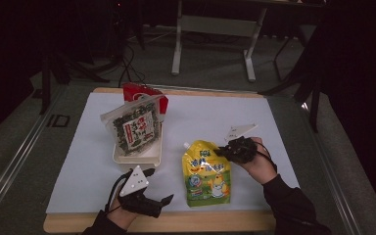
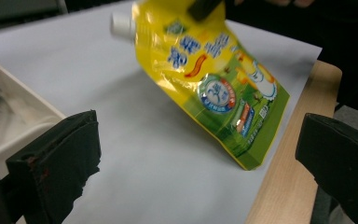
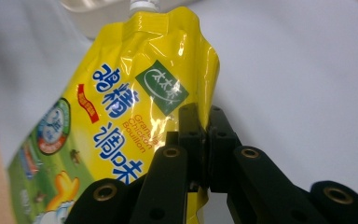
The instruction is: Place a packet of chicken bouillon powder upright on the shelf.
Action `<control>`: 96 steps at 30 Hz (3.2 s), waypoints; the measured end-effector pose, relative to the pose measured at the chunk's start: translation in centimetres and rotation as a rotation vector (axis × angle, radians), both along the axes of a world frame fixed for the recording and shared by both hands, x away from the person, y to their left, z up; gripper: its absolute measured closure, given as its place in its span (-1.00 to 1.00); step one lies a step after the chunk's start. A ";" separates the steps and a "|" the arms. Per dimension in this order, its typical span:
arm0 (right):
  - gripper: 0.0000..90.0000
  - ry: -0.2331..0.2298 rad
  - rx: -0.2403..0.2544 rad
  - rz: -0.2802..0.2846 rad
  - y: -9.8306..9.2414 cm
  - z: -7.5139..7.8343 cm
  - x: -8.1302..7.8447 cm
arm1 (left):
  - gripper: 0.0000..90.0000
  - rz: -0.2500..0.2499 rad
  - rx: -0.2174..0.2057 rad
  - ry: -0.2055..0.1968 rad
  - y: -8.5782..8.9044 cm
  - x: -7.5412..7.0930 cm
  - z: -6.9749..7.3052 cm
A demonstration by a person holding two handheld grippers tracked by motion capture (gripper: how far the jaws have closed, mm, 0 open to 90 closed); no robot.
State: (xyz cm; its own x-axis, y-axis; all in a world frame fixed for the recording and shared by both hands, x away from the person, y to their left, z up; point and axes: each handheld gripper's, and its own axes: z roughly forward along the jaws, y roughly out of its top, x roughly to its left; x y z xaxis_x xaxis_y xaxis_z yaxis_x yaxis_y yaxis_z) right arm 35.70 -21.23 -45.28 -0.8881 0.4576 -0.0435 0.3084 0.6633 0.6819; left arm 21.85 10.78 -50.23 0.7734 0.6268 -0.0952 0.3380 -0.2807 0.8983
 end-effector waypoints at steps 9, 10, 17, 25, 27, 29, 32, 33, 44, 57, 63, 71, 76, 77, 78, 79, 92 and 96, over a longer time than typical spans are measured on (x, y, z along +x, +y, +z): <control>0.94 -0.068 0.032 0.066 0.6 2.6 -2.4 | -0.91 -0.012 0.017 0.020 -1.0 2.0 0.4; 0.95 -0.072 0.033 0.071 0.7 2.8 -2.6 | -0.90 -0.013 0.018 0.022 -1.0 2.3 0.4; 0.94 -0.104 0.056 0.117 1.1 4.2 -4.3 | -0.71 -0.014 -0.011 0.038 -1.8 4.1 0.4; 0.94 -0.109 0.060 0.138 1.0 4.5 -5.0 | -0.03 -0.119 -0.041 0.029 -3.2 5.0 0.5; 0.94 -0.109 0.059 0.134 0.8 4.5 -5.1 | 0.39 -0.150 -0.044 0.016 -3.5 4.9 0.8; 0.94 -0.106 0.061 0.129 0.6 4.4 -5.0 | 0.58 -0.157 -0.043 0.008 -3.6 4.9 1.1; 0.94 -0.096 0.075 0.129 0.1 4.4 -4.9 | 0.97 -0.182 -0.054 0.022 -3.6 4.9 1.5; 0.94 -0.090 0.080 0.131 0.0 4.3 -5.0 | 1.00 -0.184 -0.042 0.010 -3.7 4.8 1.6; 0.43 -0.102 0.118 0.128 -0.8 5.0 -5.3 | 1.00 -0.229 -0.018 -0.064 -3.4 3.7 3.8; 0.57 -0.025 0.136 0.165 -0.9 4.2 -4.6 | 1.00 -0.239 -0.041 -0.076 -3.0 3.3 4.5; 0.99 -0.048 0.114 0.242 -0.6 4.8 -5.4 | 1.00 -0.232 -0.046 -0.047 -2.4 3.6 4.4; 1.00 -0.063 0.122 0.300 0.1 6.1 -5.8 | 0.56 -0.190 -0.077 -0.057 -1.3 2.9 4.5; 1.00 -0.078 0.152 0.307 0.4 7.2 -5.4 | 0.13 -0.130 -0.081 -0.075 -0.1 1.9 4.6; 1.00 -0.081 0.161 0.310 0.5 7.5 -5.2 | 0.05 -0.121 -0.078 -0.073 0.1 1.7 4.6; 1.00 -0.091 0.167 0.312 0.6 7.7 -5.1 | -0.07 -0.103 -0.080 -0.068 0.5 1.4 4.5; 1.00 -0.095 0.175 0.311 0.8 8.1 -4.9 | -0.18 -0.100 -0.076 -0.063 0.7 1.2 4.4; 1.00 -0.141 0.221 0.335 3.9 10.3 -3.1 | -0.95 -0.016 -0.096 -0.010 2.3 -0.8 2.0; 1.00 -0.146 0.237 0.342 5.2 10.7 -2.3 | -0.96 0.022 -0.102 -0.027 2.7 -1.6 1.0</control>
State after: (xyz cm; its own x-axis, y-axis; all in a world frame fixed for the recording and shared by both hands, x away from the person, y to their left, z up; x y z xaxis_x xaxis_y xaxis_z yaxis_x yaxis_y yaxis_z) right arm 33.38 -16.06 -34.59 -0.9825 0.1507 -0.1091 -0.0128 0.5305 0.8476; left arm 20.26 13.53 -49.24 0.7624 0.6321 -0.1383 0.3182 -0.1801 0.9308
